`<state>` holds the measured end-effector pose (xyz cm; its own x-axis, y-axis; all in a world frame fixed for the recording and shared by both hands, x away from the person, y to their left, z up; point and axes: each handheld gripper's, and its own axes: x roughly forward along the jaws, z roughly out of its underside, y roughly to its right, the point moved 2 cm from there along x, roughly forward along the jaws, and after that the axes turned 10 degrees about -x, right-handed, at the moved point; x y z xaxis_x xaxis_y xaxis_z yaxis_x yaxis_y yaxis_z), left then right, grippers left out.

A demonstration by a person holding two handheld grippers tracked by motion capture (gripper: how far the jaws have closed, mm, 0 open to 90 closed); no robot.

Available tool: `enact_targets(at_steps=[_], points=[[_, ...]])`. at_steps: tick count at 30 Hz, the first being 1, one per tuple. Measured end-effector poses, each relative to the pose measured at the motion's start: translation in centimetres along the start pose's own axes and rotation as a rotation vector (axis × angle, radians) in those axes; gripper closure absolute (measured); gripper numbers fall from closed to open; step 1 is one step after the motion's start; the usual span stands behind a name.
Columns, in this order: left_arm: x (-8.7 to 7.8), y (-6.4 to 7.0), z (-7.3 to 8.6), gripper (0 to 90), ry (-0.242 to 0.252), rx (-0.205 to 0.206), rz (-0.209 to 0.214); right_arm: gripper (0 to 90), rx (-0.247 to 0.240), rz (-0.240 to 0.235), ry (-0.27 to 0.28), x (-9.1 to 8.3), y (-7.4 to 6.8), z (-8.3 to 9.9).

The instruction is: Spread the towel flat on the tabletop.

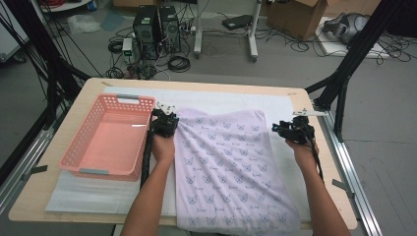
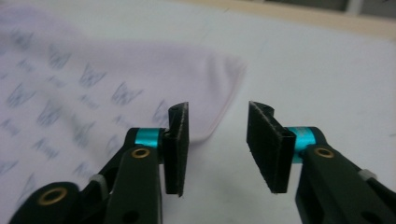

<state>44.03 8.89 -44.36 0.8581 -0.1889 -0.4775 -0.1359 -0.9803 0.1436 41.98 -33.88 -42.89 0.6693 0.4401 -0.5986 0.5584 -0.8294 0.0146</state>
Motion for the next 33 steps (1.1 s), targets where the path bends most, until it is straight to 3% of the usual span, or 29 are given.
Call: enact_targets(at_steps=[2, 3, 6, 7, 8, 9, 11, 12, 15, 16, 17, 18, 21, 24, 25, 27, 29, 31, 33], points=[[0.1, 0.2, 0.2, 83.9, -0.007, 0.006, 0.034, 50.1, -0.002, -0.081, -0.076, 1.1, -0.7, 0.6], [0.2, 0.3, 0.3, 77.1, -0.009, -0.006, 0.060, 49.4, -0.010, -0.109, -0.098, 1.6, -1.1, 0.8], [-0.3, 0.8, 0.4, 53.6, -0.040, -0.023, 0.117, 55.1, -0.089, -0.129, -0.153, 2.9, -2.4, 0.9], [-0.5, 1.1, 0.5, 51.6, -0.033, -0.017, 0.131, 61.6, -0.136, -0.096, -0.164, 3.1, -2.7, 0.9], [-0.8, 1.4, 0.6, 51.1, -0.027, -0.012, 0.139, 82.0, -0.158, -0.090, -0.157, 3.2, -2.8, 0.8], [-1.0, 1.6, 0.6, 49.4, -0.029, -0.011, 0.151, 87.3, -0.159, -0.111, -0.148, 3.3, -2.7, 0.7], [-1.3, 1.9, 0.7, 46.9, -0.034, -0.014, 0.169, 88.1, -0.197, -0.025, -0.147, 3.5, -2.1, 0.5], [-1.5, 1.9, 0.8, 46.5, -0.042, -0.017, 0.179, 88.2, -0.197, 0.059, -0.147, 3.5, -1.6, 0.4], [-1.7, 2.1, 1.3, 44.0, -0.081, -0.015, 0.210, 88.0, -0.114, 0.260, -0.136, 3.3, 0.9, 0.7], [-1.8, 2.3, 1.5, 43.8, -0.099, -0.015, 0.216, 87.6, -0.058, 0.279, -0.127, 3.3, 1.6, 1.0], [-1.7, 2.5, 1.8, 42.3, -0.127, -0.006, 0.233, 87.1, -0.007, 0.270, -0.123, 3.4, 1.9, 1.3], [-1.7, 2.7, 2.0, 41.7, -0.157, 0.003, 0.253, 84.6, 0.013, 0.269, -0.108, 3.3, 1.9, 1.4], [-1.6, 3.7, 2.6, 41.5, -0.205, 0.031, 0.314, 70.7, 0.003, 0.272, -0.076, 2.9, 1.5, 1.2], [-1.3, 4.8, 3.2, 40.8, -0.235, 0.064, 0.342, 61.1, 0.039, 0.204, -0.044, 1.9, 1.4, 1.0], [-1.2, 5.1, 3.5, 40.5, -0.253, 0.092, 0.343, 60.8, 0.037, 0.191, -0.037, 1.5, 1.4, 0.8], [-1.2, 5.7, 3.8, 37.6, -0.236, 0.137, 0.316, 60.6, 0.028, 0.168, -0.021, 0.7, 1.3, 0.6], [-1.2, 6.1, 3.9, 38.4, -0.222, 0.152, 0.299, 60.5, 0.021, 0.150, 0.002, 0.1, 1.1, 0.3], [-1.2, 6.2, 4.0, 42.6, -0.215, 0.175, 0.290, 59.6, 0.009, 0.132, 0.018, -0.4, 0.8, 0.1], [-1.3, 6.2, 4.0, 52.5, -0.208, 0.179, 0.300, 56.5, 0.003, 0.096, 0.025, -0.6, 0.4, -0.1]])
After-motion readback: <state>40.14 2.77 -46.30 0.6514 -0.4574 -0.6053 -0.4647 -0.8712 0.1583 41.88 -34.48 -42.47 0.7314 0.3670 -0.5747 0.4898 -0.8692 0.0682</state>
